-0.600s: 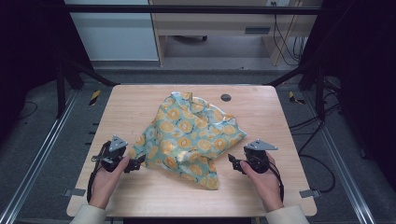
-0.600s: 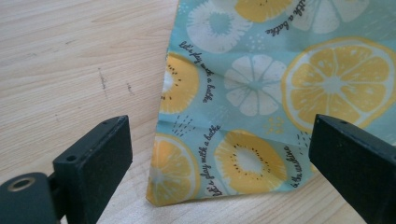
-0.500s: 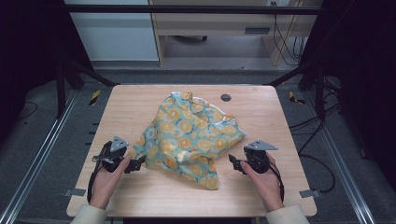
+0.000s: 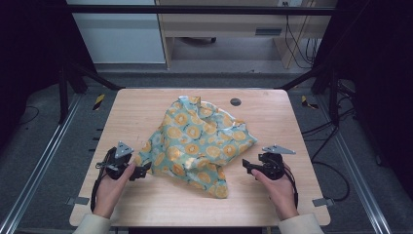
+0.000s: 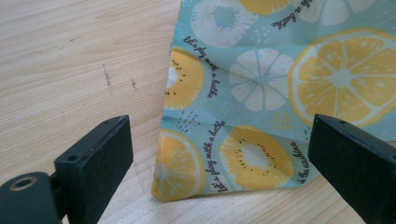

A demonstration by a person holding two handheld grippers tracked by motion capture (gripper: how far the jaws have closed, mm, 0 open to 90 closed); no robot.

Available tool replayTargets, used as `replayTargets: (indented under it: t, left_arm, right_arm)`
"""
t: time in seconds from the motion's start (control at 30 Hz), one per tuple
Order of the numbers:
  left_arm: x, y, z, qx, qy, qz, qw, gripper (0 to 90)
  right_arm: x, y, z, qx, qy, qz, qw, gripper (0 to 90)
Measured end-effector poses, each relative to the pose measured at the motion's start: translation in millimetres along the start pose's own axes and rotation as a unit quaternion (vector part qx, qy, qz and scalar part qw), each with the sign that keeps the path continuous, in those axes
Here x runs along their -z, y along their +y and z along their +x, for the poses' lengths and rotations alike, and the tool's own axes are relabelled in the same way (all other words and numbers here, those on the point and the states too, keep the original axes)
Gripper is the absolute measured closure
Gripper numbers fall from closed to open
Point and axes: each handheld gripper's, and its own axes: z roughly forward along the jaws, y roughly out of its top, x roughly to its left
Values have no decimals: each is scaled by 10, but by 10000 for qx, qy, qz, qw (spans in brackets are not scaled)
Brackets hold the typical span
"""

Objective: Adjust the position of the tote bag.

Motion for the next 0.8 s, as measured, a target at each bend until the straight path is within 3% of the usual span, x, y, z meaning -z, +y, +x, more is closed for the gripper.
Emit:
replayTargets:
  t: [0.07,0.1,0.2,0.27,0.3,0.33,0.4,0.47,0.5,0.67,0.73,0.8]
  left_arm:
    - [0,0,-4,-11,-4,8,10000,65]
    - [0,-7,-14,-1,10,3,10000,66]
    - [7,-12,-19,-10,29,12,10000,70]
    - [29,-5,-25,-12,50,-71,10000,70]
    - [29,-5,-25,-12,50,-71,10000,70]
    - [34,-7,-23,-40,77,-54,9999,70]
    - [29,-18,-20,-32,98,-31,9999,72]
    - [18,-23,-23,-37,86,5,10000,73]
    - [14,-20,-25,-48,76,4,10000,74]
    - [-3,-15,-48,-130,50,64,9999,74]
    - [-17,-17,-64,-161,30,80,9998,73]
    - [-17,-5,-77,-205,-5,84,9998,73]
  right_arm:
    - [-1,8,-16,-50,-12,-41,10000,294]
    - [-24,76,-46,-147,104,-150,9997,319]
    - [-71,244,-81,70,-88,-222,9997,339]
    - [-122,391,-116,416,-304,-247,9984,370]
    - [-122,391,-116,416,-304,-247,9984,370]
    - [-237,553,-190,548,-467,-112,9973,363]
    - [-335,675,-250,417,-462,-3,9981,343]
    - [-405,810,-247,687,-610,98,9957,323]
    - [-435,868,-242,713,-681,145,9950,303]
    - [-645,962,-318,573,-953,607,9919,264]
    - [-709,906,-355,460,-926,778,9916,263]
    - [-709,833,-371,317,-837,760,9931,264]
